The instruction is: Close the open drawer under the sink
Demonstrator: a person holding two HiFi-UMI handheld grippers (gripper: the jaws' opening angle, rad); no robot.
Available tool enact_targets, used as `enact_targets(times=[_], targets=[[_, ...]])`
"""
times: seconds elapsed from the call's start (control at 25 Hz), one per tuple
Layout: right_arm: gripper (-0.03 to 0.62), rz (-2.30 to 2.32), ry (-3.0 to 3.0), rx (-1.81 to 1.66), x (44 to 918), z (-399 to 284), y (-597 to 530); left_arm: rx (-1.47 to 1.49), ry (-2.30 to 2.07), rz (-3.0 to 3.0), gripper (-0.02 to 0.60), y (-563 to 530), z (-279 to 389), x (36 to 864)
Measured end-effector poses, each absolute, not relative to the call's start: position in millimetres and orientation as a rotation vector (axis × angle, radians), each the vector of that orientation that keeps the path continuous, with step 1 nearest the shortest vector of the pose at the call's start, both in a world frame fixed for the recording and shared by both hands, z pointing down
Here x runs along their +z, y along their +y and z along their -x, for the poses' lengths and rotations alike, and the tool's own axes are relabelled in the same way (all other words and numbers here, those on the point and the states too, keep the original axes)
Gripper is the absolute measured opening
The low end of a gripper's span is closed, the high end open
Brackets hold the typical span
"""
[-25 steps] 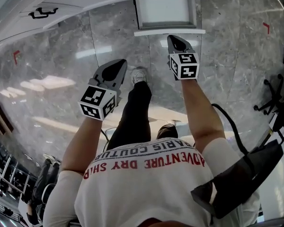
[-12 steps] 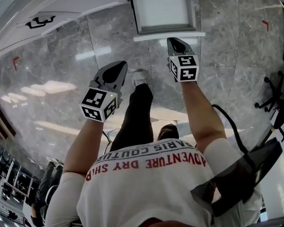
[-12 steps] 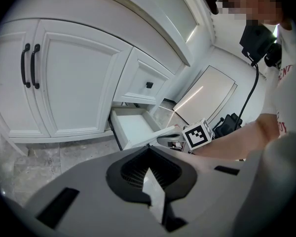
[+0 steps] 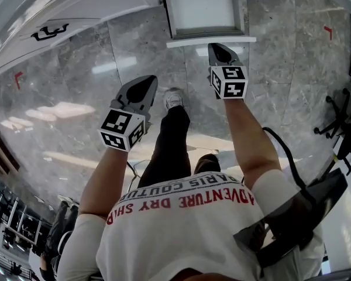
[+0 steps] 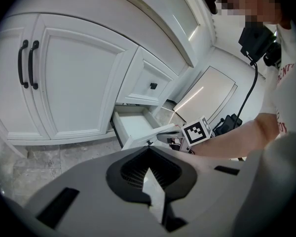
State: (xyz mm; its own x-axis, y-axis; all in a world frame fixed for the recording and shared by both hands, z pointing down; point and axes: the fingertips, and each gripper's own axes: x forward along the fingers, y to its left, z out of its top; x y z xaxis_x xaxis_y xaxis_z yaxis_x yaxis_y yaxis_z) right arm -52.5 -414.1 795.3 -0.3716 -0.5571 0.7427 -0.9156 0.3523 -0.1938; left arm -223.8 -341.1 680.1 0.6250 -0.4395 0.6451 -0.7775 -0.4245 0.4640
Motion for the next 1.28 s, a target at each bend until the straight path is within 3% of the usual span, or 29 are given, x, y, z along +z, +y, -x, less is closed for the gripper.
enact_targets(times=[1.28], targets=[[0.001,-1.445,-2.075,0.859,794,75,-568,0.529,-1.008,-2.045,0.002,-378,265,693]])
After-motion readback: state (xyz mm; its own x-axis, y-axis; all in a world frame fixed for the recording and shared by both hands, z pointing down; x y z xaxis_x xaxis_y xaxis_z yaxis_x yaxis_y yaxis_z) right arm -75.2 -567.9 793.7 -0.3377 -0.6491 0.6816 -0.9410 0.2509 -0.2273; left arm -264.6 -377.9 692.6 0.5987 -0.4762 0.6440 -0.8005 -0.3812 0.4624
